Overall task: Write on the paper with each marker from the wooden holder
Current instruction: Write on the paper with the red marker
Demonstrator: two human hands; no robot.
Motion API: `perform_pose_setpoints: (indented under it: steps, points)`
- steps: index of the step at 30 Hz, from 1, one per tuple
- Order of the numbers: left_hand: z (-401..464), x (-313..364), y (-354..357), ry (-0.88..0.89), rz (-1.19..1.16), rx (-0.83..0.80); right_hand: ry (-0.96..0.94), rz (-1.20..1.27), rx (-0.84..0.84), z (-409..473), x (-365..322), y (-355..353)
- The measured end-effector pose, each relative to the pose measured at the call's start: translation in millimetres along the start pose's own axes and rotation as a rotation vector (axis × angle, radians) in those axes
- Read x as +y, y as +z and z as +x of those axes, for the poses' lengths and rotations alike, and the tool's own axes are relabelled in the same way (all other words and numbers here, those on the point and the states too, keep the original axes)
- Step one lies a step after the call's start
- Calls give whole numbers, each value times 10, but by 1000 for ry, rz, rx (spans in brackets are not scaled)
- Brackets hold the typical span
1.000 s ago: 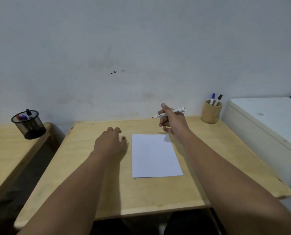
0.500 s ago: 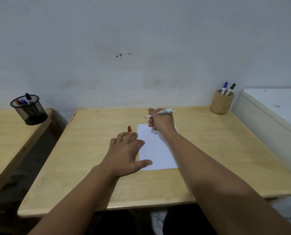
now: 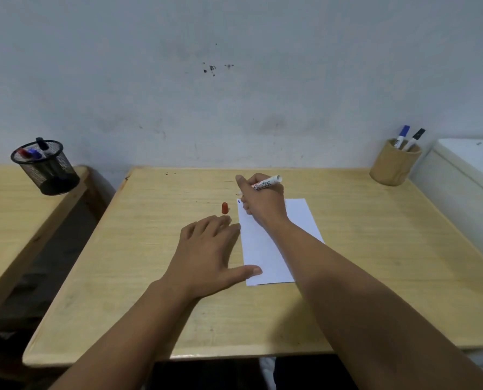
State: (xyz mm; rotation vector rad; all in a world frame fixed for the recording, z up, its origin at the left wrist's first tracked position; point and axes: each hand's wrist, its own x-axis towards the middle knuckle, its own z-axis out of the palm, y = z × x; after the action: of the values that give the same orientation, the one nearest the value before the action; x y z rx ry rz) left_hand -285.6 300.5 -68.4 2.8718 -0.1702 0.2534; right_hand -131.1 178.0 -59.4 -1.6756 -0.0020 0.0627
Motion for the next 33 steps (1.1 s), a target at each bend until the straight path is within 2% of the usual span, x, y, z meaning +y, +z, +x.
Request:
perform_pose_setpoints:
  steps: [4,8,11,16,33]
  points:
    - [-2,-29,24,-34,30,-39,-12,-79,10,17,62,15]
    - [-19,-8,22,-64,-2,-53,57,49,-85,80,-17,-73]
    - [-22,-2,6,-70,-12,-69,34,-9,-47,46,15,-84]
    - [-31,-20,-25,-58,21,-189,-10,-94,25,-13,82,-71]
    - [-46,-15,-44,-82,25,-212,-32,-195,11,5,98,-54]
